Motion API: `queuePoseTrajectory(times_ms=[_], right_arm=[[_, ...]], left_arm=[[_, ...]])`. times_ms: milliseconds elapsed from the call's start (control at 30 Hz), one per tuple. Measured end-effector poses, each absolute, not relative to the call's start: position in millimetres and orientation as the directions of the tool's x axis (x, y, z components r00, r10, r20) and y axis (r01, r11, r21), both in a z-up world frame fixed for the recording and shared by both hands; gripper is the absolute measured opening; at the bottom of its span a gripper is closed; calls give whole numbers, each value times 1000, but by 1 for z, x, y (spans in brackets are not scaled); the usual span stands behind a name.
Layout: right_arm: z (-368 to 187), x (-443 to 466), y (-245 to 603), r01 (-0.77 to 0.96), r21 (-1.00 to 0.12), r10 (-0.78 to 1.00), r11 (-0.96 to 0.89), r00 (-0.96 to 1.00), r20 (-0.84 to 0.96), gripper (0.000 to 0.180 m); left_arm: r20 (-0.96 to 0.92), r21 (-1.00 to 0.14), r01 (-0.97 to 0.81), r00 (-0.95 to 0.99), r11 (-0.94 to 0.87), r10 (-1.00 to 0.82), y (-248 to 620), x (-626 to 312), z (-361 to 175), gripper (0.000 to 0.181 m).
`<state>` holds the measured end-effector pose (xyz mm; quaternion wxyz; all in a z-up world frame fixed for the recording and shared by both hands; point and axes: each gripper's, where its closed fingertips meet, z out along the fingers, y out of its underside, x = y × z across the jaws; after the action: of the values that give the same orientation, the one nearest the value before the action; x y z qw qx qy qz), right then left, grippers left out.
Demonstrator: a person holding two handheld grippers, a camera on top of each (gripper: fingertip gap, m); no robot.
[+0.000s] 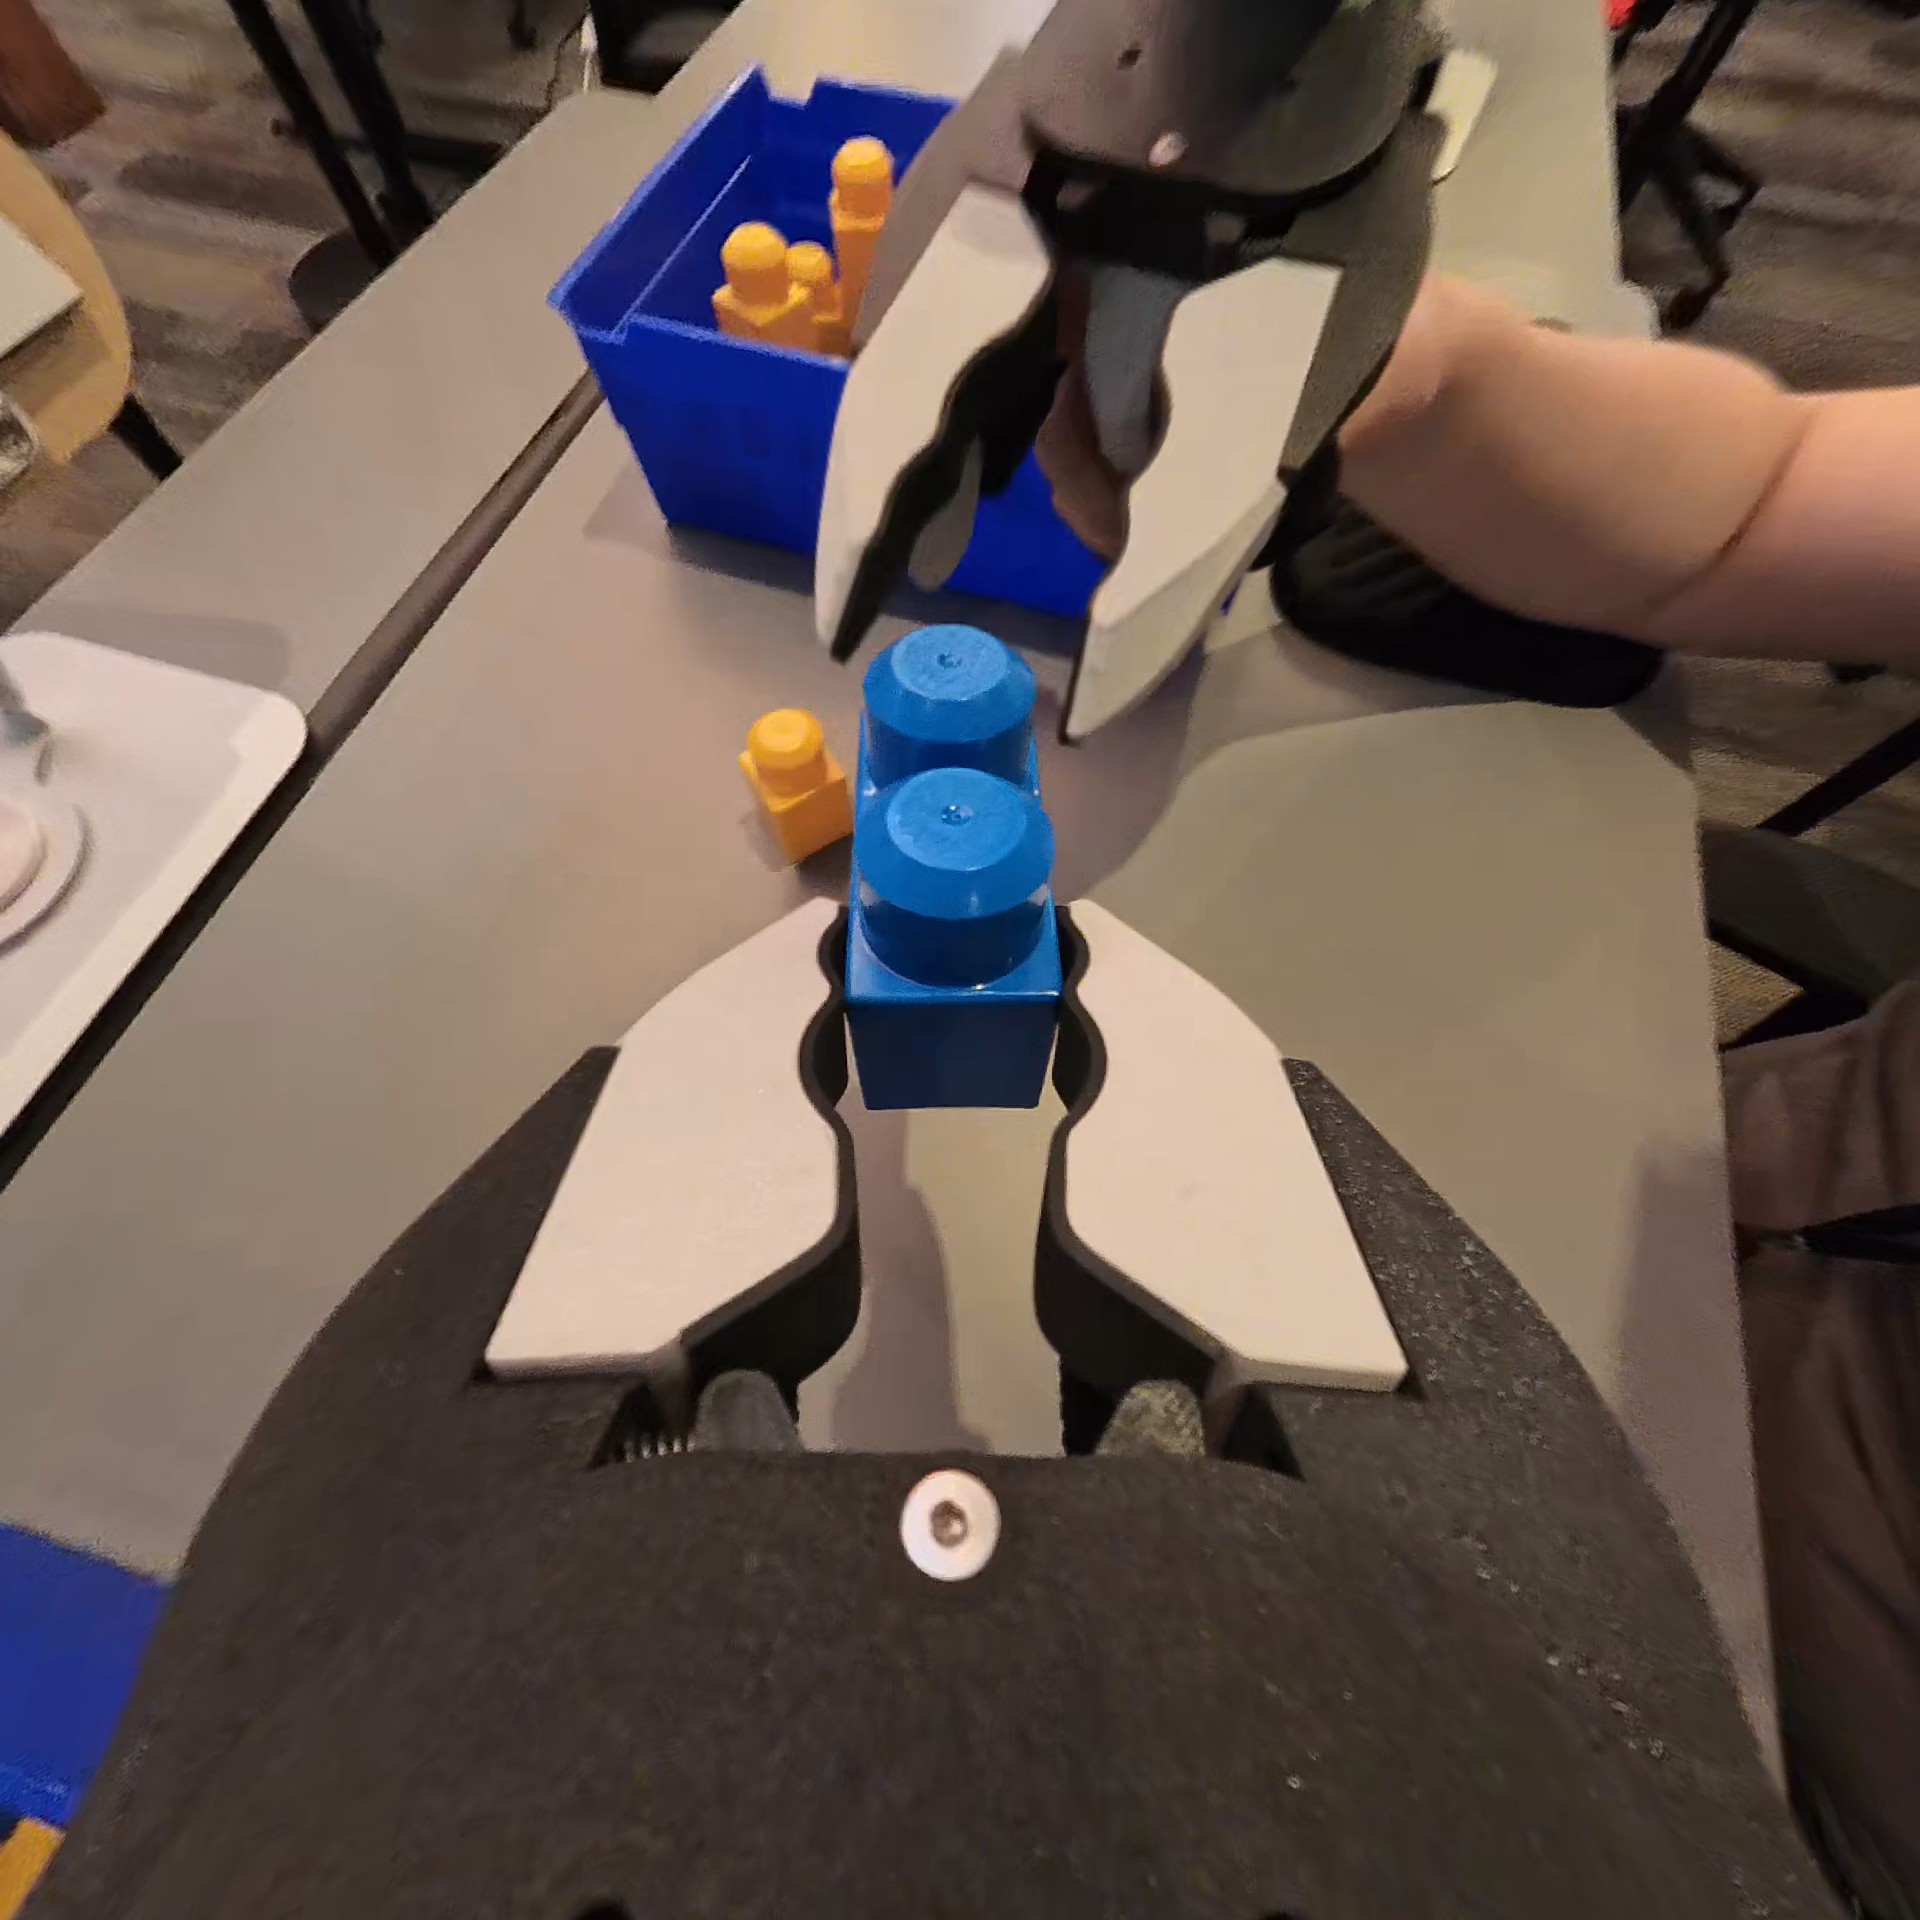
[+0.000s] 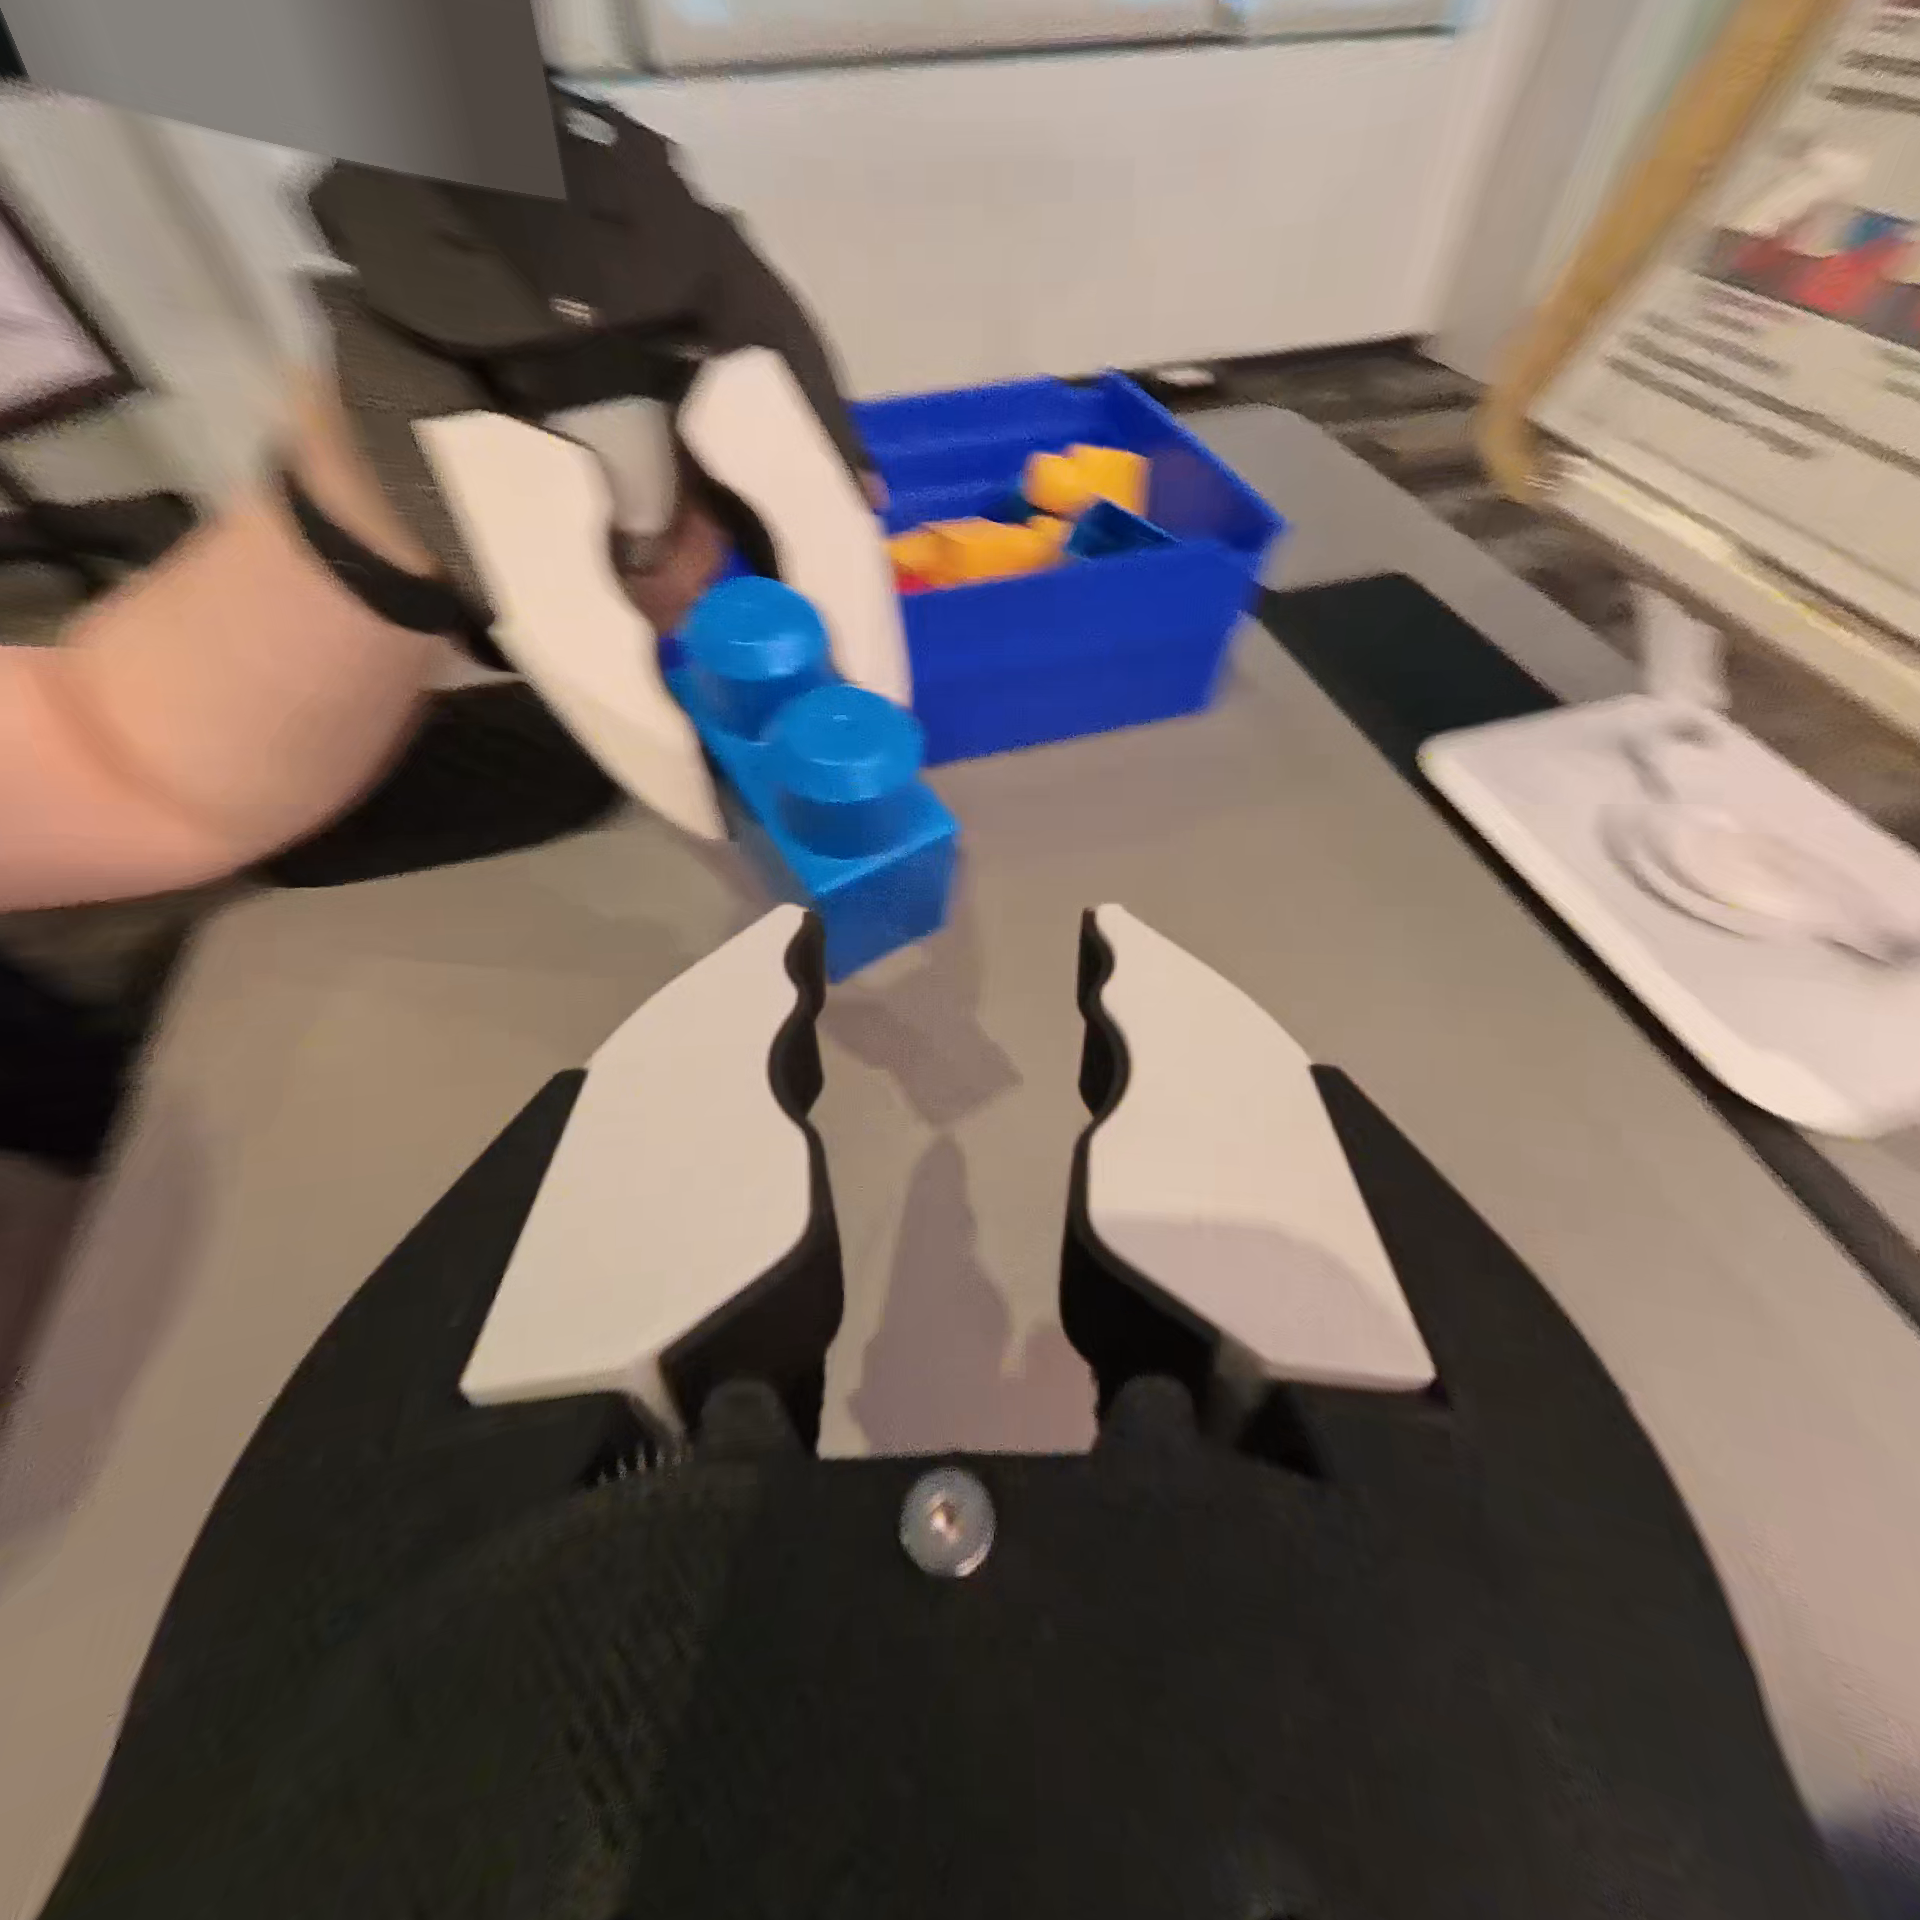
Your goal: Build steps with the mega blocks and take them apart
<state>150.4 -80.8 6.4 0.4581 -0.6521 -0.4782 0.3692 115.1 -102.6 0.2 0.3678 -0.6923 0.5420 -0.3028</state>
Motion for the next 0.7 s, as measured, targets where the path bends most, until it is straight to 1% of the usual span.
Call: queuePoseTrajectory(times_ms=[100, 200, 233, 267, 333, 400, 533, 700], right_arm=[[10, 141, -101, 250, -959, 985, -133, 140, -100, 53], [5, 133, -120, 269, -957, 994, -105, 25, -102, 54], [3, 132, -124, 277, -958, 997, -71, 5, -73, 41], [1, 131, -125, 286, -957, 999, -38, 6, -38, 36], [3, 130, -122, 279, -960, 999, -1, 33, 9, 36], [12, 129, -121, 228, -974, 999, 4, 46, 15, 35], [15, 132, -118, 233, -972, 996, 29, 71, 46, 35], [14, 133, -117, 244, -969, 996, 28, 76, 48, 36]], left_arm=[[64, -867, -481, 158, -134, -985, -119, 121, 14, 36], [93, -888, -442, 99, -127, -991, -132, 128, 23, 36], [87, -896, -429, 94, -119, -992, -133, 129, 25, 36], [71, -905, -413, 98, -105, -993, -132, 130, 28, 36], [30, -928, -367, 111, -69, -993, -130, 134, 36, 37], [5, -947, -319, 127, -46, -992, -129, 137, 44, 37], [-32, -946, -323, 170, -26, -985, -123, 141, 41, 39], [-13, -950, -309, 167, -40, -986, -122, 143, 38, 41]])
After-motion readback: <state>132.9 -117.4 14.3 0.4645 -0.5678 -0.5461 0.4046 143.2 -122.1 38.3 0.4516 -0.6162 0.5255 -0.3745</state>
